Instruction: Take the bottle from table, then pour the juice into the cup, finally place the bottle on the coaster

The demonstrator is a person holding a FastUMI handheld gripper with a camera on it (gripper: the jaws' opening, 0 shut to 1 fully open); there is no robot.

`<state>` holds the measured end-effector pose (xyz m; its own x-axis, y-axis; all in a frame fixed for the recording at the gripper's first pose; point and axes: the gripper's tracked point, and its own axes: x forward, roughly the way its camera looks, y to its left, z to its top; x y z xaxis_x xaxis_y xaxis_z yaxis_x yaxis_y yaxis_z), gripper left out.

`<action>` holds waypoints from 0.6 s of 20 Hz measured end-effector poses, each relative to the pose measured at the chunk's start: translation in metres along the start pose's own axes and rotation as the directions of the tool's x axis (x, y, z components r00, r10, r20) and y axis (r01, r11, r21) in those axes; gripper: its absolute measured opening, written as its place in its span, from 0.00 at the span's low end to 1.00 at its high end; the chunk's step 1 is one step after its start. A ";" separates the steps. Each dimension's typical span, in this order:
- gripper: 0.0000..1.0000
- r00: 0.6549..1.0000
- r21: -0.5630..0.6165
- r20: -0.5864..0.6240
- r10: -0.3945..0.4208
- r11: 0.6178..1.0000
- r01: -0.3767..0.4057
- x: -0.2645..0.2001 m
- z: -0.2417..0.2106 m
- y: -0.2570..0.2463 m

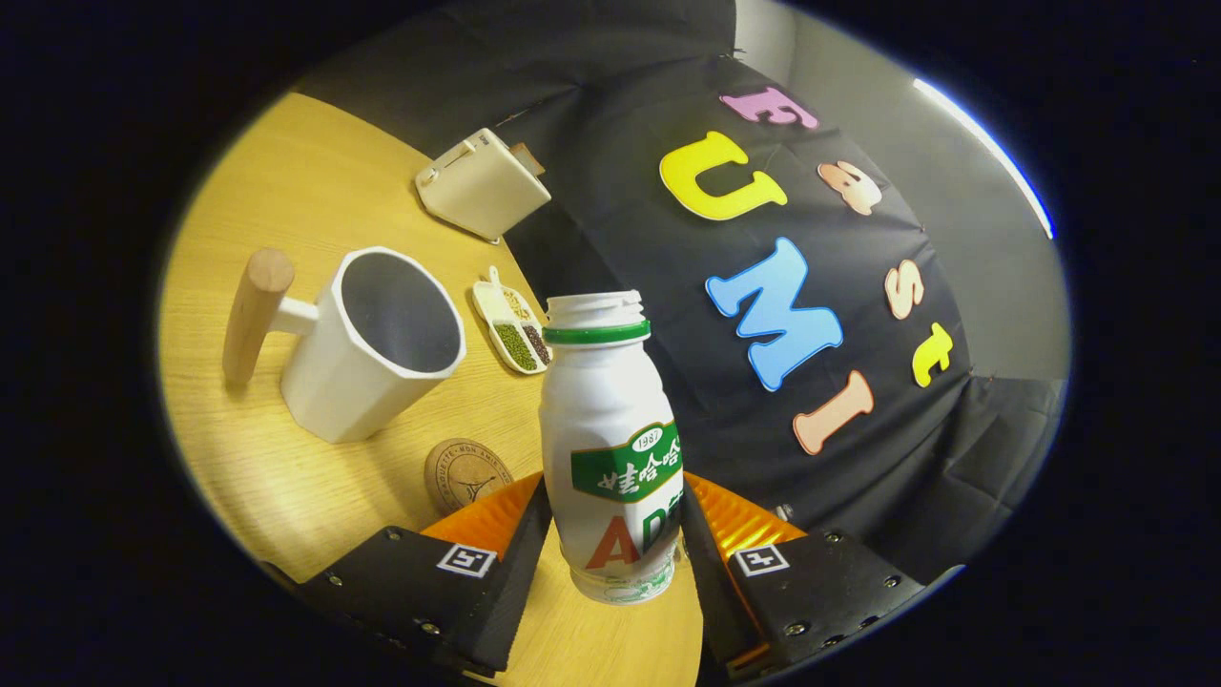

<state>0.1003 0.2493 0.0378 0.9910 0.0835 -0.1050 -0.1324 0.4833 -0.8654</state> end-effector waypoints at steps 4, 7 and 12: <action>0.76 0.999 -0.080 0.010 -0.044 0.996 0.044 0.001 0.005 -0.008; 0.76 0.998 -0.110 0.016 -0.057 0.992 0.059 -0.001 0.008 -0.010; 0.76 0.995 -0.181 0.032 -0.094 0.978 0.098 -0.005 0.015 -0.018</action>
<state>0.0976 0.2532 0.0610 0.9978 0.0652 -0.0075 -0.0282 0.3230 -0.9460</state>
